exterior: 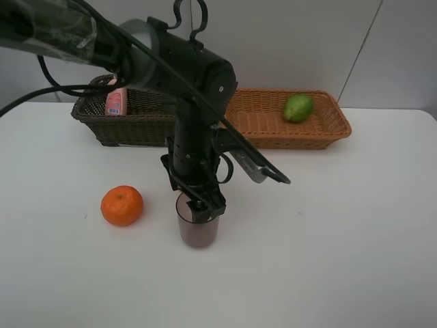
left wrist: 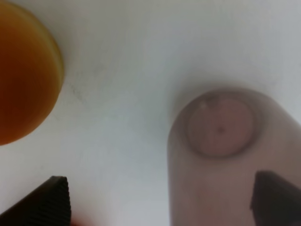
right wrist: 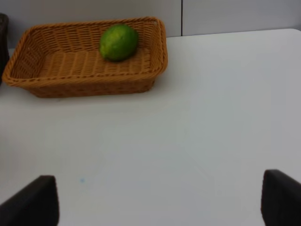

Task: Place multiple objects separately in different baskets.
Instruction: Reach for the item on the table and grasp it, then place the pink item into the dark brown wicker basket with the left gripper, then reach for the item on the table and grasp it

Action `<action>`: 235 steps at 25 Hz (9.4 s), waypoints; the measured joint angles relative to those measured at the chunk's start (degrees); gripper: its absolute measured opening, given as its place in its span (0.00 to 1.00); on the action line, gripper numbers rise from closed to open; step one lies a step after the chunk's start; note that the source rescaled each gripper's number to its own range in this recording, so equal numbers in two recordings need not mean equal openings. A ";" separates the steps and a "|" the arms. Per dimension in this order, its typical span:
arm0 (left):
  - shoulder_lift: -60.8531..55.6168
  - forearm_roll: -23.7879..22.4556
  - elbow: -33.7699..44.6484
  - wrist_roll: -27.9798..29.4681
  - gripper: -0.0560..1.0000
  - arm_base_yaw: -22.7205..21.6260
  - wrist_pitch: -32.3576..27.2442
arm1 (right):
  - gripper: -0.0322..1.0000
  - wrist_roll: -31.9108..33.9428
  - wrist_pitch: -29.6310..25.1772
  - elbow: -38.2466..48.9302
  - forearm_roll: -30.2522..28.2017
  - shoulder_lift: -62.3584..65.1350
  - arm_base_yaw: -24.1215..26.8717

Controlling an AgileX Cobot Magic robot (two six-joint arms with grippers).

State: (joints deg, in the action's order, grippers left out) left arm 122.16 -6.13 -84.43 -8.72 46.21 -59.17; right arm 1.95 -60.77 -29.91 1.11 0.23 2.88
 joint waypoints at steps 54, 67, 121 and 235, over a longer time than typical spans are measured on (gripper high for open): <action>0.00 -0.35 0.00 -0.83 0.05 0.00 -2.37 | 1.00 0.00 0.00 0.00 0.00 0.00 0.00; -1.32 -0.15 0.00 -0.47 0.05 0.00 -2.39 | 1.00 0.00 0.00 0.00 0.00 0.00 0.00; -15.11 2.17 -14.15 0.40 0.05 -31.96 10.23 | 1.00 0.00 0.00 0.00 0.00 0.00 0.00; -6.76 6.13 -14.25 -13.83 0.98 -17.17 0.19 | 1.00 0.00 0.00 0.00 0.00 0.00 0.00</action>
State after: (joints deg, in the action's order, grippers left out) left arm 115.40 0.00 -98.68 -22.55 29.04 -58.99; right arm 1.95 -60.77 -29.91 1.11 0.23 2.88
